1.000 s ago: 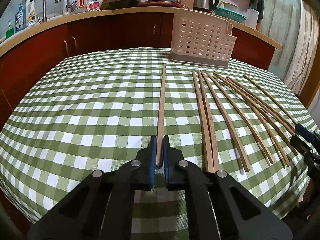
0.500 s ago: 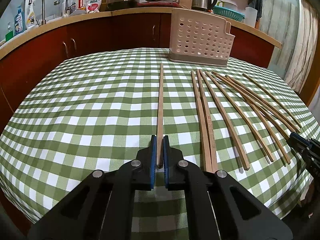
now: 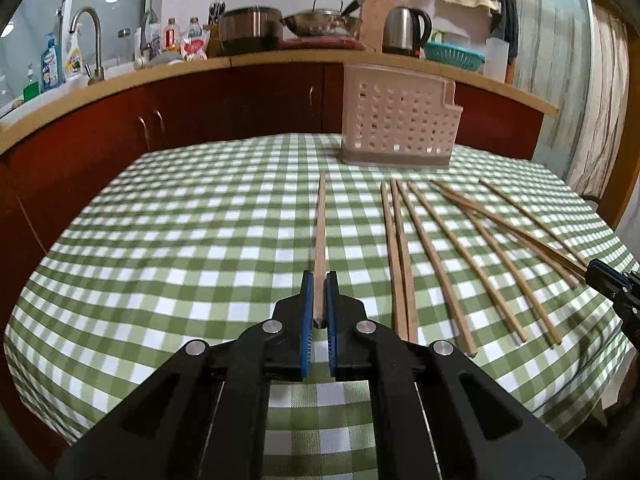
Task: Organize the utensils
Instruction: 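Lift the held chopsticks with both tools and carry them toward the beige basket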
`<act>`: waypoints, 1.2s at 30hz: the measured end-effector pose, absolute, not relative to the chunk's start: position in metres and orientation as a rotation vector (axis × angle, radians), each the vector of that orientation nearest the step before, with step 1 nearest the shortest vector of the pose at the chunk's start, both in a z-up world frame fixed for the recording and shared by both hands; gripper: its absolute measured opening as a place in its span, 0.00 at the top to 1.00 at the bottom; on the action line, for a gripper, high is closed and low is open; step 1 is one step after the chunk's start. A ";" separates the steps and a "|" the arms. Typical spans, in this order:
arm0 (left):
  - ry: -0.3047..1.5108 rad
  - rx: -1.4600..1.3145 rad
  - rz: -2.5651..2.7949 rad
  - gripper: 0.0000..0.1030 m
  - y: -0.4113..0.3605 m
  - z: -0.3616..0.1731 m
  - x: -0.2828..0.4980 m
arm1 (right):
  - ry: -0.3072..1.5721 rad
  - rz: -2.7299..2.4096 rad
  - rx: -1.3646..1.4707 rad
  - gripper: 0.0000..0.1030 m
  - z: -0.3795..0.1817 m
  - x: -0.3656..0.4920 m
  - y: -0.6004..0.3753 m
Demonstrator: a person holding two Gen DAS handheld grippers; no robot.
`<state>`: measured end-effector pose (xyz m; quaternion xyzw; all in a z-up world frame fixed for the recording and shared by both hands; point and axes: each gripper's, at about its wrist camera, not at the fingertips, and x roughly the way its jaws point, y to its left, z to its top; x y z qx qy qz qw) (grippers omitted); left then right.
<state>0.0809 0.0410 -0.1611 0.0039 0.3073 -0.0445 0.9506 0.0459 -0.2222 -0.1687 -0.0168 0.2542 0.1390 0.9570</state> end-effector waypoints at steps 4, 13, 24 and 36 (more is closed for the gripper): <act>0.588 0.003 -0.084 0.94 0.041 -0.149 0.076 | 0.476 0.278 -0.030 0.93 -0.155 0.042 -0.223; 0.466 0.005 -0.075 0.94 0.042 -0.111 0.060 | 0.386 0.269 -0.026 0.93 -0.118 0.034 -0.224; 0.343 -0.016 -0.075 0.94 0.049 -0.062 0.049 | 0.297 0.259 -0.017 0.93 -0.076 0.030 -0.227; 0.332 -0.040 -0.098 0.94 0.050 -0.042 0.071 | 0.282 0.255 -0.018 0.93 -0.053 0.064 -0.222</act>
